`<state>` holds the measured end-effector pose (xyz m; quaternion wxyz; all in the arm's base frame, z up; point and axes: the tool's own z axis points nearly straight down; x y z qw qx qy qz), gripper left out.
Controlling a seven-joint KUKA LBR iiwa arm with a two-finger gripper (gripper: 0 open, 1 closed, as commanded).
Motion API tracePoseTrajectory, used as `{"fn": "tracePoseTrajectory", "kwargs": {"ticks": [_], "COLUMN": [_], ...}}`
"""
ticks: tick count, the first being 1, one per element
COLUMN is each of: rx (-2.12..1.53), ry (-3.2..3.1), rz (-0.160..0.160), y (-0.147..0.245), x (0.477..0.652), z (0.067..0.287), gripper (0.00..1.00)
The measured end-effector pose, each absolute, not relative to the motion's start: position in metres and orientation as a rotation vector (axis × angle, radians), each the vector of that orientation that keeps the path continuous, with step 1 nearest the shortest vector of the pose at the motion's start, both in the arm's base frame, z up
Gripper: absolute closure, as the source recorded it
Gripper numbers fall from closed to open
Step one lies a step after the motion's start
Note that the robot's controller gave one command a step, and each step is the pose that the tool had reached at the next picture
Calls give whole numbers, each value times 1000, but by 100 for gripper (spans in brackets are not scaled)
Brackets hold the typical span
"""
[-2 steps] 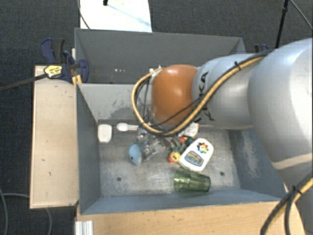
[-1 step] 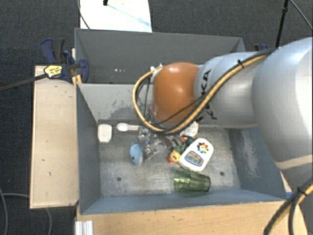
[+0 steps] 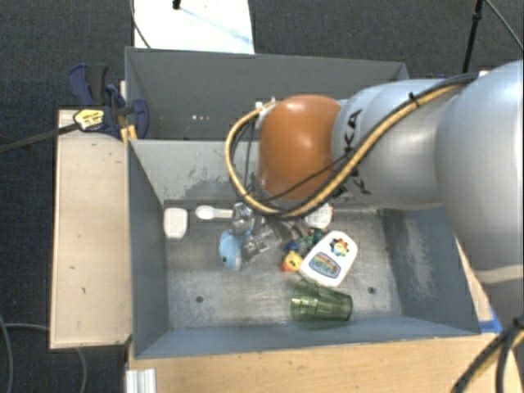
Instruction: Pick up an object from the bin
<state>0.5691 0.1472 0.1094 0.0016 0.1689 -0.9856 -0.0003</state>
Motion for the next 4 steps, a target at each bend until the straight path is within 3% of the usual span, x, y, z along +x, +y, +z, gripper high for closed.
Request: {"fn": "tracePoseTrajectory", "kwargs": {"ticks": [4], "rx": [520], "ry": [-3098], "rz": [0], "y": [147], "x": [571], "z": [156], "gripper": [100]}}
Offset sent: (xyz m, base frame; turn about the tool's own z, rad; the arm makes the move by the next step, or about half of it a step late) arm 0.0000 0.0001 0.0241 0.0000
